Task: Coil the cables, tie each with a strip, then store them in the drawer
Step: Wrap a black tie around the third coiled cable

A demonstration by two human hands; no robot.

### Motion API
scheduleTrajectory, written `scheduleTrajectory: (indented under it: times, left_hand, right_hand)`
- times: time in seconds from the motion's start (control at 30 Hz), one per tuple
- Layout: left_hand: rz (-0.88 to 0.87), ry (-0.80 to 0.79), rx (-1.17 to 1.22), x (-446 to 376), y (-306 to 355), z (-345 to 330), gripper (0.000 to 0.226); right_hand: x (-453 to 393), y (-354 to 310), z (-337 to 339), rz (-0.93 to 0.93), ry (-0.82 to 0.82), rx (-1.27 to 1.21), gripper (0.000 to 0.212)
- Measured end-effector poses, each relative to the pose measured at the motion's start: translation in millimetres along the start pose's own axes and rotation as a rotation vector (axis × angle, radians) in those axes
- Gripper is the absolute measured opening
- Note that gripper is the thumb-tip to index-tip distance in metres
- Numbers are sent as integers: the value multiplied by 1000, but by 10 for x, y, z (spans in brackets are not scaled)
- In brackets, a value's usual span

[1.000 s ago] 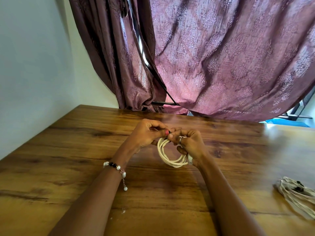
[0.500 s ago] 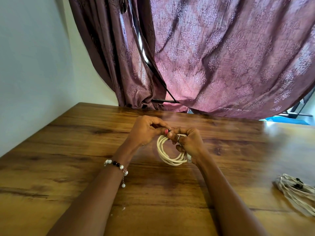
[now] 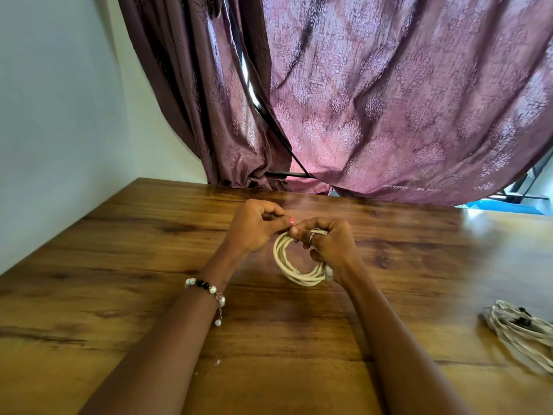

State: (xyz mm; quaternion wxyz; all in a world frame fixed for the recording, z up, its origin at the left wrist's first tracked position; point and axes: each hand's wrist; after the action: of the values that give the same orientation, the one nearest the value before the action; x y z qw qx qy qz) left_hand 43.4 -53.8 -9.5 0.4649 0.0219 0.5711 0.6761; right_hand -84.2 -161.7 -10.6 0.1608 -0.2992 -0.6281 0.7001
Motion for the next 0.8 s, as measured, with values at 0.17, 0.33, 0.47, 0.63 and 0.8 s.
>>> scheduleTrajectory:
  times: [0.17,0.33,0.47,0.63,0.8]
  left_hand:
    - [20,-13,-14,9,24,10,8]
    - [65,16,-40,6,13,-14,7]
    - [-13,12,-104,40,58,-50,11]
    - [-20,-18,16,26,82,-48,17]
    - [29,-12,164,25,94,-26,4]
  right_hand:
    - [-5,17,-8,34,-4,18,15]
    - [8,-13,2,50,-49,38,12]
    - [32,-22,6,57,-38,19,10]
    - [29,-24,36,79,-57,-42,18]
    - [34,-33,37,49,-144,-95,17]
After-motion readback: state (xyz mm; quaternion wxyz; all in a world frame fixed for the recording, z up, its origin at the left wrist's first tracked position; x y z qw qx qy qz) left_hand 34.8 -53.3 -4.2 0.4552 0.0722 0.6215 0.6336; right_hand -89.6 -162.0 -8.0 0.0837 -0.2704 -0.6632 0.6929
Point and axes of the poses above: each hand's wrist, its own x-axis away from the middle knuckle, its own z-axis out of the back of the hand, y = z × x, and after that the axes turned 1 degree about -x, right-handed
